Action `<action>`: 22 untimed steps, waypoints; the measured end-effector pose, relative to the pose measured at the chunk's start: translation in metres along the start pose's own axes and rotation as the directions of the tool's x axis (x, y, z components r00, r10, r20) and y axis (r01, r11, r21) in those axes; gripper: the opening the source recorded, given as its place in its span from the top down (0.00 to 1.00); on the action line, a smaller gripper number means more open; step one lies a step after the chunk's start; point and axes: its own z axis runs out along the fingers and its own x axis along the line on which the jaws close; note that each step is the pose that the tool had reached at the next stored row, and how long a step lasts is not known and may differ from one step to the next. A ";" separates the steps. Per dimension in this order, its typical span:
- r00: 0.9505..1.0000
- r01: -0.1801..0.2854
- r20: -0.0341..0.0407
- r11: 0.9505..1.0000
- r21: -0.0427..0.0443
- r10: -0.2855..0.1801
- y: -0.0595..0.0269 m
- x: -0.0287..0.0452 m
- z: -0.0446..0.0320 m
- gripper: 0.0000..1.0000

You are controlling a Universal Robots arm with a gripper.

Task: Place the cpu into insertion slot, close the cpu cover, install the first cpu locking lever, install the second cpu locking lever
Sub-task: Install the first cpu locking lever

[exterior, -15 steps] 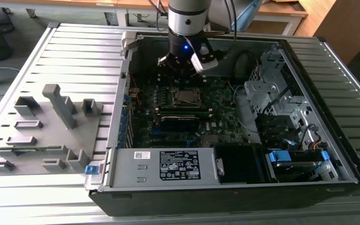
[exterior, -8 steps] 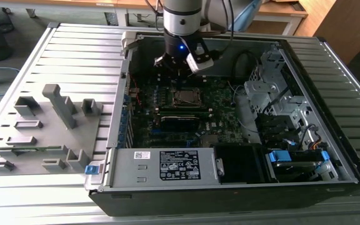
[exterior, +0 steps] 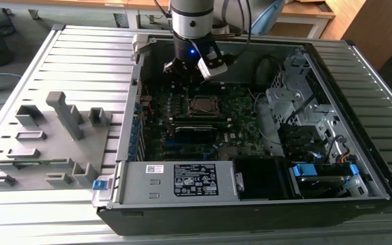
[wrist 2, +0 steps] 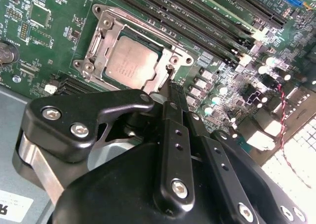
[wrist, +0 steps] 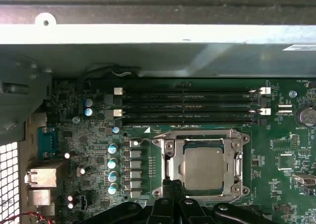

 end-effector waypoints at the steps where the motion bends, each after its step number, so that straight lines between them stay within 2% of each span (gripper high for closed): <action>1: 1.000 0.000 0.000 1.000 0.000 0.000 0.0000 0.0000 0.0000 0.89; 8: 1.000 0.000 0.001 1.000 0.000 0.000 -0.0001 -0.0001 -0.0031 0.89; 17: 1.000 0.000 0.001 1.000 0.000 0.000 -0.0001 -0.0001 -0.0033 0.89; 22: 1.000 0.000 0.001 1.000 0.000 0.000 -0.0002 0.0047 -0.0036 0.89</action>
